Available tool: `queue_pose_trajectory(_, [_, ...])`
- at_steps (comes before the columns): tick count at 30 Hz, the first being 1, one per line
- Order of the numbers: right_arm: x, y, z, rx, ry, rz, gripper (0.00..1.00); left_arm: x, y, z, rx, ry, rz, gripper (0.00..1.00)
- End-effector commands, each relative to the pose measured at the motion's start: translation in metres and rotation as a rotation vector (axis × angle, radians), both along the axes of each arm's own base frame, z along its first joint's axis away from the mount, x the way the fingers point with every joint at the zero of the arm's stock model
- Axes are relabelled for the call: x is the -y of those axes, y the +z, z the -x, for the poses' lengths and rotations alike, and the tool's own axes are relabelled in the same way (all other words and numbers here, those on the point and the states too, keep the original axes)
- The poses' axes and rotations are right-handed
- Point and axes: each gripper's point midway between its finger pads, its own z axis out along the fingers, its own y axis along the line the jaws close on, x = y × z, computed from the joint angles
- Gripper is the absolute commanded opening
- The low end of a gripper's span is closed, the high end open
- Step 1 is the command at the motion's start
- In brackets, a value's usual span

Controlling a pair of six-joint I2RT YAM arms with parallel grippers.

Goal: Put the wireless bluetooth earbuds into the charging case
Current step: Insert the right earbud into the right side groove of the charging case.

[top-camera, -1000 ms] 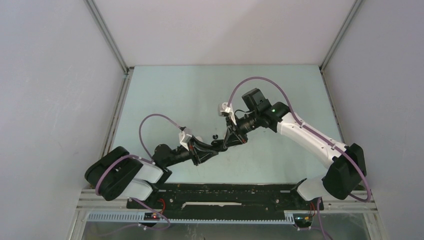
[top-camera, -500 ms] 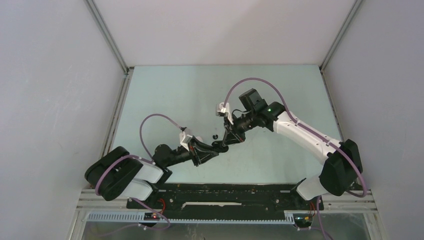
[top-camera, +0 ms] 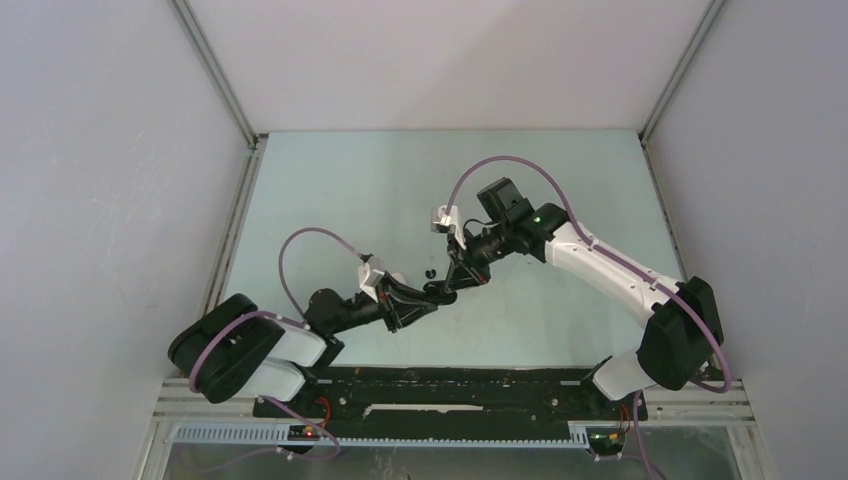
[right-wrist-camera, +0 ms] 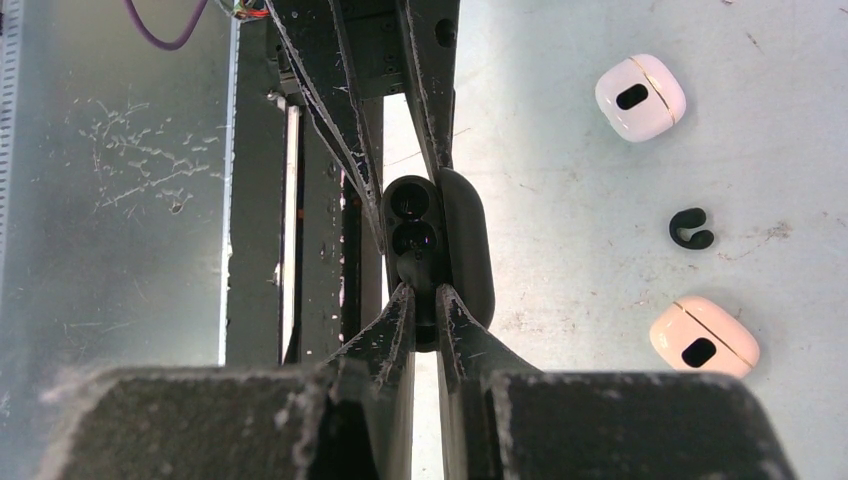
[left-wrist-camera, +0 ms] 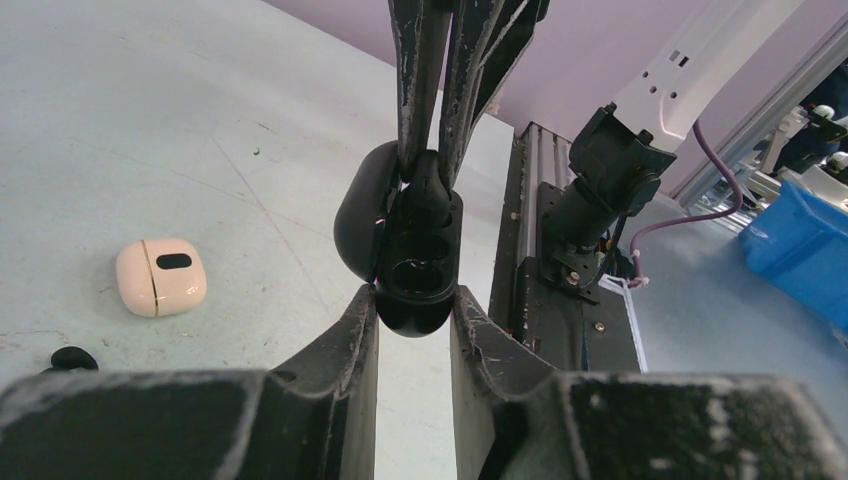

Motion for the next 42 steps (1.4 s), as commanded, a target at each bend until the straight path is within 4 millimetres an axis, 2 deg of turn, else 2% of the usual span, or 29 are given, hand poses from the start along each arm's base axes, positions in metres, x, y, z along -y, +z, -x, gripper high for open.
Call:
queue_pose_trajectory(1, [-0.001,0.014,-0.006,0.040,0.000,-0.028,0.02,-0.001,0.030,0.001,0.114,0.007,0.079,0.00])
queue_pose_trajectory(14, [0.004,0.016,-0.005,0.024,-0.002,-0.030,0.02,-0.003,0.028,-0.003,0.112,0.030,0.068,0.00])
queue_pose_trajectory(23, [0.004,0.018,0.004,-0.008,0.025,-0.044,0.05,-0.005,0.028,-0.006,0.114,0.050,0.063,0.00])
queue_pose_trajectory(26, [0.003,0.015,0.005,-0.014,0.024,-0.033,0.09,-0.004,0.028,-0.005,0.116,0.047,0.064,0.00])
queue_pose_trajectory(30, [0.002,0.014,0.004,-0.006,0.018,-0.024,0.23,-0.004,0.028,-0.005,0.115,0.043,0.066,0.00])
queue_pose_trajectory(37, [0.011,0.041,0.012,0.073,0.029,-0.075,0.37,-0.004,0.027,-0.005,0.114,0.044,0.064,0.00])
queue_pose_trajectory(42, [0.033,0.068,0.014,0.149,-0.003,-0.119,0.39,-0.005,0.027,-0.006,0.115,0.054,0.064,0.00])
